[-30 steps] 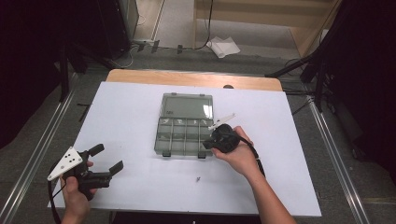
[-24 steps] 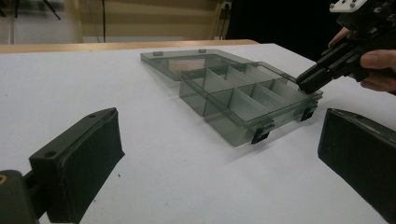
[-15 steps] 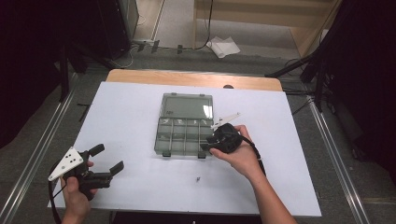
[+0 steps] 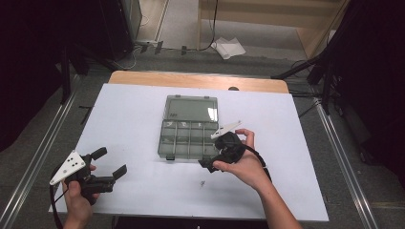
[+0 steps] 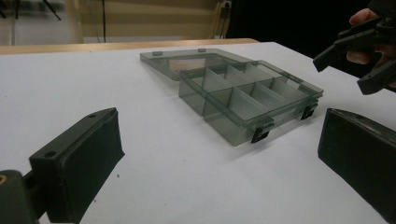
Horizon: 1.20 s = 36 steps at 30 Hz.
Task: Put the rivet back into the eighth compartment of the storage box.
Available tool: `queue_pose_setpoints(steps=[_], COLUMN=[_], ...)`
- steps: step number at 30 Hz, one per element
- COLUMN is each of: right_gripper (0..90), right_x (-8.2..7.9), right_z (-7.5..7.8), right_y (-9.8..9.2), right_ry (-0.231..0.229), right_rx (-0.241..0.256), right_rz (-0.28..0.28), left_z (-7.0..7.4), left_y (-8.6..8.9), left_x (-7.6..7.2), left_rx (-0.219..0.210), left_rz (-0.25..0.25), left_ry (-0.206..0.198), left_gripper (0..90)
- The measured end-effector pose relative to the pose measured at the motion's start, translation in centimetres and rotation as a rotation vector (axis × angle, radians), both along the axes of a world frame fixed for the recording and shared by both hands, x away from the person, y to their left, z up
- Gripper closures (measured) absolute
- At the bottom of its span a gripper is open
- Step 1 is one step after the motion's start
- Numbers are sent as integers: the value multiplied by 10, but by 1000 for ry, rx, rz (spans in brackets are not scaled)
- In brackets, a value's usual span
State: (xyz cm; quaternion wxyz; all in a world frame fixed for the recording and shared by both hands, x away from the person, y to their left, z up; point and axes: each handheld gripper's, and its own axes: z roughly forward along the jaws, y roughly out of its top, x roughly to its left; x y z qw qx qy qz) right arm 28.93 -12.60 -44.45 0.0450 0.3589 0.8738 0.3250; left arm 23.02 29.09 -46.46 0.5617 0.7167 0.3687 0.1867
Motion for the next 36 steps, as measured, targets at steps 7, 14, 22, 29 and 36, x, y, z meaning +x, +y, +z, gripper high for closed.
queue_pose_setpoints(steps=[7, 14, 22, 29, 36], right_gripper=[0, 0, 3, 49, 145], right_x=[-11, -24, -32, -41, -48], right_z=[4, 2, -2, -5, -7], right_y=[3, 8, 11, 14, 16], right_ry=[-15, -15, -12, -20, -32], right_rx=[-6, -27, -28, -36, -34], right_rz=[16, 40, 47, 60, 66], left_z=[1, 1, 1, 1, 1], left_y=[-1, -1, -1, -2, -2], left_x=[-1, -1, -1, -1, -1], left_rx=[1, 2, 5, 4, 2], left_rz=[2, 0, -2, -1, -3], left_ry=[-4, -6, -4, -6, -7], left_gripper=[0, 0, 0, 0, 0])
